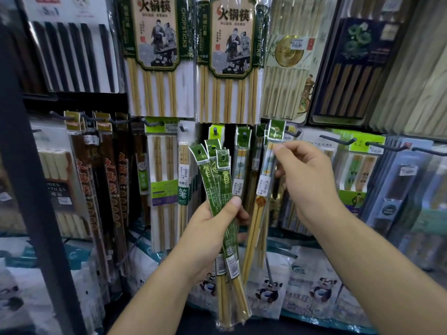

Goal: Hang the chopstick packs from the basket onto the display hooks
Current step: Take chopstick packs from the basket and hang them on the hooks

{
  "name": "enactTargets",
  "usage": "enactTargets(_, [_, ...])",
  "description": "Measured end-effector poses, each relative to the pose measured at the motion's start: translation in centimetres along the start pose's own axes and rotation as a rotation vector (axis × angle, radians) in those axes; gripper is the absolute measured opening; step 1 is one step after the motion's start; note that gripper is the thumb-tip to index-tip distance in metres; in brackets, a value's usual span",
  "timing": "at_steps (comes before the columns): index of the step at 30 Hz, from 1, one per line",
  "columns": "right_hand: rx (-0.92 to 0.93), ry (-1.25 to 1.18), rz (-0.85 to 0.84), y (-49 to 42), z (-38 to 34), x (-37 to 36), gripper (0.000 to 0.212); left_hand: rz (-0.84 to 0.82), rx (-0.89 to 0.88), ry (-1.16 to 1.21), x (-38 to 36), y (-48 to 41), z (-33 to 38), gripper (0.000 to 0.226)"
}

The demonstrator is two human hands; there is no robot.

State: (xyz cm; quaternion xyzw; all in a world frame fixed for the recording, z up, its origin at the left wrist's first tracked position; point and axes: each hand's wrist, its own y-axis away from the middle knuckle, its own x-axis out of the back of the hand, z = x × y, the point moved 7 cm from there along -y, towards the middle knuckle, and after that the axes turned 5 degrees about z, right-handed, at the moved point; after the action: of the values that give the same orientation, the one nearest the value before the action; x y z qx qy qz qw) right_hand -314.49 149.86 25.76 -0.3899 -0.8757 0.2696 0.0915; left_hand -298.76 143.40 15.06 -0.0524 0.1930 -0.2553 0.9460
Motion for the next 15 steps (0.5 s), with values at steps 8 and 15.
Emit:
enactTargets(8, [-0.015,0.028,-0.001,0.03,0.68,0.17,0.02,-0.073,0.047,-0.045,-0.32,0.28,-0.21,0.029])
enactTargets(15, [-0.01,0.05,-0.005,0.0,0.96,0.21,0.02,-0.14,0.073,-0.07,-0.35,0.45,0.12,0.033])
